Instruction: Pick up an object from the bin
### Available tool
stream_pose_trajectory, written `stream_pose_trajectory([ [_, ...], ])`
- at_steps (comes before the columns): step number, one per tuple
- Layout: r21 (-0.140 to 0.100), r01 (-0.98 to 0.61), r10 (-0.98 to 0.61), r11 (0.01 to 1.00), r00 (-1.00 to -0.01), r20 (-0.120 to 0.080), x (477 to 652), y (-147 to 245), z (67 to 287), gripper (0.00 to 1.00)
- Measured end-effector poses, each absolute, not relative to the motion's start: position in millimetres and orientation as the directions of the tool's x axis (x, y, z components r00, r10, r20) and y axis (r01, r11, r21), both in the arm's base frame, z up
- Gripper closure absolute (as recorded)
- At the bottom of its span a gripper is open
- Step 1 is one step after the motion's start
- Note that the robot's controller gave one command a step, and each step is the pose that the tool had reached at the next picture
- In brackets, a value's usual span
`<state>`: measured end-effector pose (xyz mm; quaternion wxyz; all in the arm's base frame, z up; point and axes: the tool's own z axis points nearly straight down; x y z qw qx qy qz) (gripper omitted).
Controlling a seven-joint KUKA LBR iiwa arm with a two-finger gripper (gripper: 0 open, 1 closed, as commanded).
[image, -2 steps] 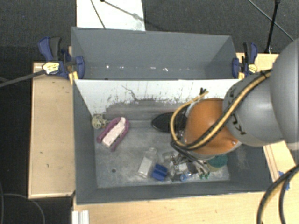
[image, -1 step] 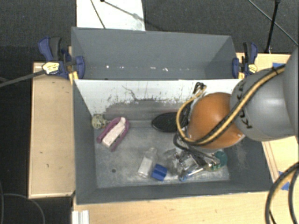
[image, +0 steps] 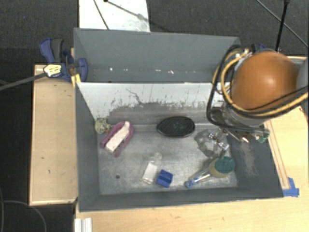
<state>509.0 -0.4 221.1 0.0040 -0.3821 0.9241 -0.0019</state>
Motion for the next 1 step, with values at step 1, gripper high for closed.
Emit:
stream_pose_trajectory([
  [1, -0.001, -0.94, -0.94, 0.342, -0.342, -0.002, 543.0, -17.4, 172.7, 1.0],
])
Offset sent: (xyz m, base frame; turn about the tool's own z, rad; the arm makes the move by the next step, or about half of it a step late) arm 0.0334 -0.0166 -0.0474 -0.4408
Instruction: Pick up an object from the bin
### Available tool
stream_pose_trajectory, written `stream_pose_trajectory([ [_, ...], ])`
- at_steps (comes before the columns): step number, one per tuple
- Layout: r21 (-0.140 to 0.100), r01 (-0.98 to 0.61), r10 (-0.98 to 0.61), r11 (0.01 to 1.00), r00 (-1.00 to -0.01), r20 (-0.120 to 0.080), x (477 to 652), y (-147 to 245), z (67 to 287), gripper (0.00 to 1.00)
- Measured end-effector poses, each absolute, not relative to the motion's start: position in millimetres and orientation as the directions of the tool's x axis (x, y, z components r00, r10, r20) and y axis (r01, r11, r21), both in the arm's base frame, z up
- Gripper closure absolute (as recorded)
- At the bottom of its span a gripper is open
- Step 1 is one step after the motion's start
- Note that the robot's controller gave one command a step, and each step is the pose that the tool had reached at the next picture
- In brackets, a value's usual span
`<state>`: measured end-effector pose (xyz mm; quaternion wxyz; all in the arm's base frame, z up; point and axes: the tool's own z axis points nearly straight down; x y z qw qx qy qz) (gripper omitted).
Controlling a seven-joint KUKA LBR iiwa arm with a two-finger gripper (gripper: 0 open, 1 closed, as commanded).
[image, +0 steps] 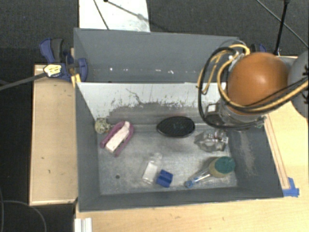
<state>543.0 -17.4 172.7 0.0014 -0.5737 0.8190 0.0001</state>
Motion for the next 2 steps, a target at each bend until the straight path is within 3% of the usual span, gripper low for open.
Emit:
stream_pose_trajectory([
  [1, -0.001, -0.938, -0.938, 0.346, -0.346, -0.003, 543.1, -16.5, 174.1, 0.0],
  [2, 0.006, -0.909, -0.909, 0.416, -0.416, 0.004, 506.4, -79.7, 110.4, 0.0],
])
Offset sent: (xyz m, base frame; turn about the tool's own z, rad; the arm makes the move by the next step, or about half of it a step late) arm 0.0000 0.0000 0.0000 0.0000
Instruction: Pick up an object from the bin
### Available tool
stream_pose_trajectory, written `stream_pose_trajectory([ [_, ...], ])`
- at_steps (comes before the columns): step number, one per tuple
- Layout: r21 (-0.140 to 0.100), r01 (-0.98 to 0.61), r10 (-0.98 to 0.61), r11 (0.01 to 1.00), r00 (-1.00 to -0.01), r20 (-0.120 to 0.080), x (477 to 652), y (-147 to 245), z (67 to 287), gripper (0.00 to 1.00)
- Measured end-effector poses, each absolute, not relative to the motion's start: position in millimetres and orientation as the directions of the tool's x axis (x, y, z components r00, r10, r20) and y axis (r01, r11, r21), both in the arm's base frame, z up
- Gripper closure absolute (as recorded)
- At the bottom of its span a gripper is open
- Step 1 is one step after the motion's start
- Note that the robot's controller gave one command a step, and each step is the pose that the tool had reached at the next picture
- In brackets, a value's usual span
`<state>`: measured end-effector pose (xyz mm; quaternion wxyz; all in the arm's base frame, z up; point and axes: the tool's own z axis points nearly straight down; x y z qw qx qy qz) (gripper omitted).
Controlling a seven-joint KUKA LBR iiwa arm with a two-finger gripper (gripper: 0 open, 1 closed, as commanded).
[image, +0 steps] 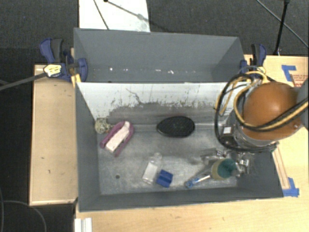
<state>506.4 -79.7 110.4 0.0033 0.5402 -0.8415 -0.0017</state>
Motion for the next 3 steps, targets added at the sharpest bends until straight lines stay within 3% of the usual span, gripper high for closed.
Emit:
stream_pose_trajectory([
  [1, -0.002, -0.911, -0.911, 0.412, -0.412, -0.001, 509.9, -76.1, 114.7, 1.0],
  [2, -0.012, -0.889, -0.89, 0.457, -0.457, -0.005, 567.1, -78.5, 259.9, 1.0],
  [3, -0.005, -0.964, -0.964, 0.266, -0.266, -0.004, 580.7, -35.7, 283.1, 1.0],
])
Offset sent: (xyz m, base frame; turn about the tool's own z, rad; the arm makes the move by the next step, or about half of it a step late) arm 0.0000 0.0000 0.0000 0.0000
